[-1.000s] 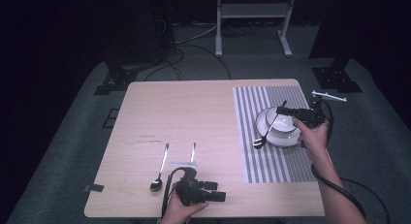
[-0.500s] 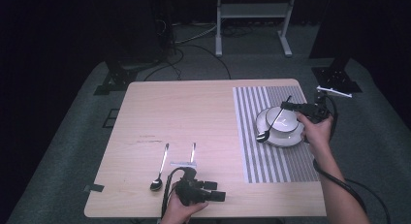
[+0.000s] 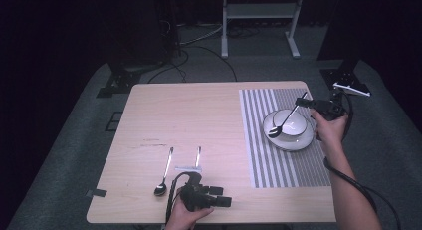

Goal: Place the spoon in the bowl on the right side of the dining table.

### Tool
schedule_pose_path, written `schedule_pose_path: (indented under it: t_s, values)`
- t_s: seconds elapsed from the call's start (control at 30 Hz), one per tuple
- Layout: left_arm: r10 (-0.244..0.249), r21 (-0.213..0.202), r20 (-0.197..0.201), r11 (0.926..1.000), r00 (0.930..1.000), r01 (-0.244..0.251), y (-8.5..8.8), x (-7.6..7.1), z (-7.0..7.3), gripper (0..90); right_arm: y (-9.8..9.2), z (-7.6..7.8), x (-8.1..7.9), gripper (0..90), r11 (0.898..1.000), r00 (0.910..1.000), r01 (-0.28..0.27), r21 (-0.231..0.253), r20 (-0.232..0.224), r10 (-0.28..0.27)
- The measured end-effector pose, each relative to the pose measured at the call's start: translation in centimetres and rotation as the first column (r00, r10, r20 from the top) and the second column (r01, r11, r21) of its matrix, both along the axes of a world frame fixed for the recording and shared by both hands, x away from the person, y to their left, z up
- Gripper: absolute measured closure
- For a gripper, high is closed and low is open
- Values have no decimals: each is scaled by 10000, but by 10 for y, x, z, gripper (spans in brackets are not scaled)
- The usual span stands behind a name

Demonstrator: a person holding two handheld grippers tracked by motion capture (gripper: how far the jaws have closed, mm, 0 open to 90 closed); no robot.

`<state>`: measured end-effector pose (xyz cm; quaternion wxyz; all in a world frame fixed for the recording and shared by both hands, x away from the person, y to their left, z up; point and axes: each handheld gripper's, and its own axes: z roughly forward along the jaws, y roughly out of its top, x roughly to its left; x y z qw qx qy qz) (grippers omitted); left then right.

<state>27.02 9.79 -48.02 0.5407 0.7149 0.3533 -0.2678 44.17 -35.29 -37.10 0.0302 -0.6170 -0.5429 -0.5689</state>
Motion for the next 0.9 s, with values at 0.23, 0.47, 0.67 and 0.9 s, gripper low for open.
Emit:
schedule_pose_path:
  t_s: [0.23,0.47,0.67,0.9]
  values:
    - [2,5,15,10000,10000,-2,0,0,-1,31,-12,0,3,887,9975,9975,711,14,0,-711]
    - [-17,4,7,10000,10000,17,0,0,-1,31,-22,-5,4,887,9921,9921,1252,45,-66,-1252]
    - [-27,2,7,10000,10000,27,-1,0,-1,31,-31,-6,2,887,9838,9838,1793,70,-10,-1793]
    - [-72,19,-5,10000,10000,72,-2,0,-2,31,-42,-10,-1,887,9700,9700,2430,-89,25,-2430]
